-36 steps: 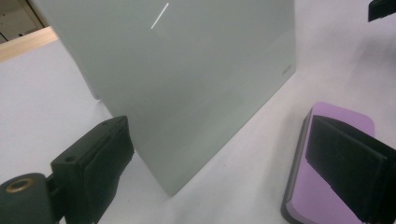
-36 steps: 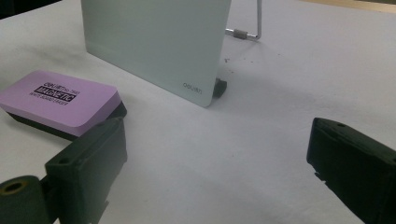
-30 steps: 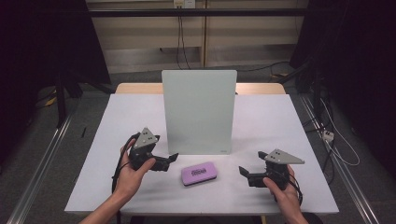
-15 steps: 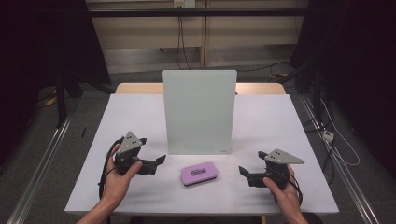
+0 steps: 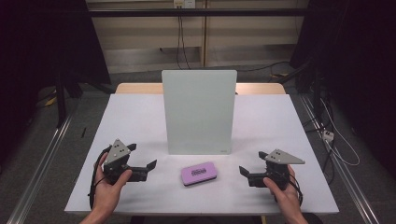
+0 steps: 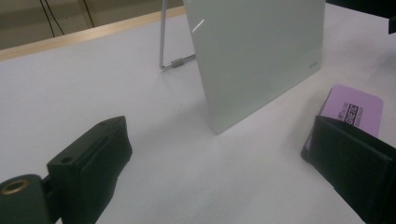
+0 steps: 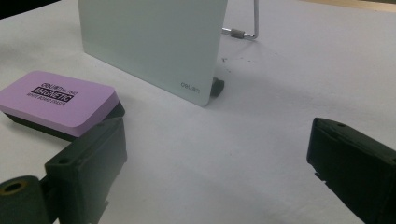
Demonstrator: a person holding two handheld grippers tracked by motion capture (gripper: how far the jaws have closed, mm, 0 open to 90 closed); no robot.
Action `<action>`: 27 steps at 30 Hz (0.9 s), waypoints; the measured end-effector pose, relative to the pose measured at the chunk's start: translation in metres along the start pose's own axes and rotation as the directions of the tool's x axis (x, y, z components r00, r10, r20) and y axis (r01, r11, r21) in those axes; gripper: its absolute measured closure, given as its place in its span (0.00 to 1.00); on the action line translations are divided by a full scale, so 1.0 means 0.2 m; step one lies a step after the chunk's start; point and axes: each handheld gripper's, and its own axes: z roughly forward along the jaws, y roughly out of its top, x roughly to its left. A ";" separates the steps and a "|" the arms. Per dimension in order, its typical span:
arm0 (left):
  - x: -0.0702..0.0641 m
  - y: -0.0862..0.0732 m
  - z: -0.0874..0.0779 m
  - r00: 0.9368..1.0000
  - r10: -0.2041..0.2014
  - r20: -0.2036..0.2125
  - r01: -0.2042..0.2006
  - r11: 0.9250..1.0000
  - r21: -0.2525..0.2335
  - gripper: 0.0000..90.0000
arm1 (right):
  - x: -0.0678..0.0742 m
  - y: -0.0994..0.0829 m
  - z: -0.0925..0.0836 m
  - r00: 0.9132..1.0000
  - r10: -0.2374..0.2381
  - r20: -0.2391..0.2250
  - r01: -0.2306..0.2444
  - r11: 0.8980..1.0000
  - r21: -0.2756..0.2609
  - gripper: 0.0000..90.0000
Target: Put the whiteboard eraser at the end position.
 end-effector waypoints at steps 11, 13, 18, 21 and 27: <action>0.02 -0.08 -0.01 0.999 -0.036 -0.024 0.037 0.999 0.009 0.06 | 0.00 0.00 -0.01 1.000 0.001 0.002 -0.001 1.000 0.001 0.05; 0.02 -0.09 -0.02 0.997 -0.067 -0.030 0.066 0.998 -0.010 0.06 | 0.00 0.00 -0.01 1.000 0.004 0.004 -0.004 1.000 0.001 0.05; 0.02 -0.14 -0.04 0.995 -0.085 -0.047 0.084 0.996 -0.013 0.06 | 0.00 -0.01 -0.01 1.000 0.003 0.001 -0.003 1.000 -0.001 0.05; 0.02 -0.16 -0.06 0.993 -0.106 -0.061 0.104 0.994 -0.037 0.06 | 0.00 -0.01 -0.01 1.000 0.005 0.004 -0.005 1.000 -0.003 0.05; 0.04 -0.17 -0.05 0.991 -0.119 -0.057 0.119 0.993 -0.016 0.06 | 0.00 -0.01 -0.02 1.000 0.006 0.001 -0.006 1.000 0.000 0.05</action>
